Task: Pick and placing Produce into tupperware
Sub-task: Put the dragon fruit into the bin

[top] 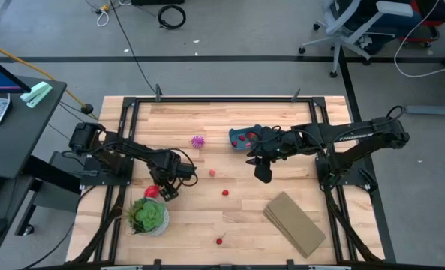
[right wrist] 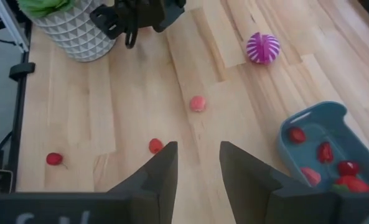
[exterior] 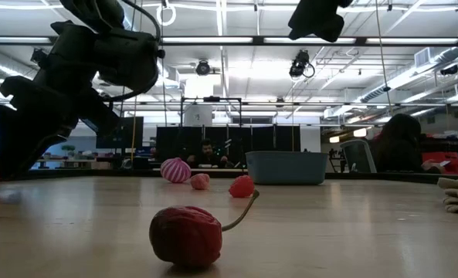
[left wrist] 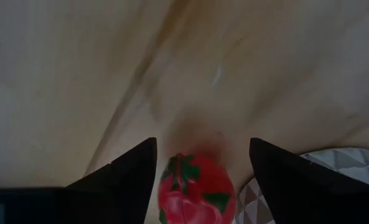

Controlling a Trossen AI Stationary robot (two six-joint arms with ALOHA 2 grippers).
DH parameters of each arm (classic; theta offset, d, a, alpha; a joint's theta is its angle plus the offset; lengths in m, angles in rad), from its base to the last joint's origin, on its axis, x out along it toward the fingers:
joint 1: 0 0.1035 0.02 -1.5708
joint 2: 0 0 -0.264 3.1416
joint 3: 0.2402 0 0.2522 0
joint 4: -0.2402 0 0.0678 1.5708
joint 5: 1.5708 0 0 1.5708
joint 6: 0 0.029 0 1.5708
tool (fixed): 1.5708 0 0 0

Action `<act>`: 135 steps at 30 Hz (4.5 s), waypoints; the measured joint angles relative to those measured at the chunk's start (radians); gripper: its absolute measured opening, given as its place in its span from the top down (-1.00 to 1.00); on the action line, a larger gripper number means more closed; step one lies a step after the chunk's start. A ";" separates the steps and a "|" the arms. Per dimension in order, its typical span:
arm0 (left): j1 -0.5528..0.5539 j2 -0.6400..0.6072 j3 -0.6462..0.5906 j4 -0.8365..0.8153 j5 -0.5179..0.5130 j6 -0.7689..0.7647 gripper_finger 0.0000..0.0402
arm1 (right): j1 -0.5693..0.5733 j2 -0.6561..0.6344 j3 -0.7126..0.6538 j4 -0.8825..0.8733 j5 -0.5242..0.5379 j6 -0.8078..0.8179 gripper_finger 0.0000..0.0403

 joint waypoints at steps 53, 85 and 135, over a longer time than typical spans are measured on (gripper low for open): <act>-0.175 -0.001 0.000 -0.162 0.034 -0.418 -0.33 | -0.162 0.000 0.000 0.000 0.000 -0.053 0.36; 0.156 -0.001 0.000 0.063 -0.256 -0.122 -0.33 | -0.167 0.000 0.000 0.000 0.000 -0.055 0.36; 0.429 0.052 0.537 0.697 -0.209 0.078 -0.17 | -0.146 0.000 0.001 -0.600 0.036 0.442 0.36</act>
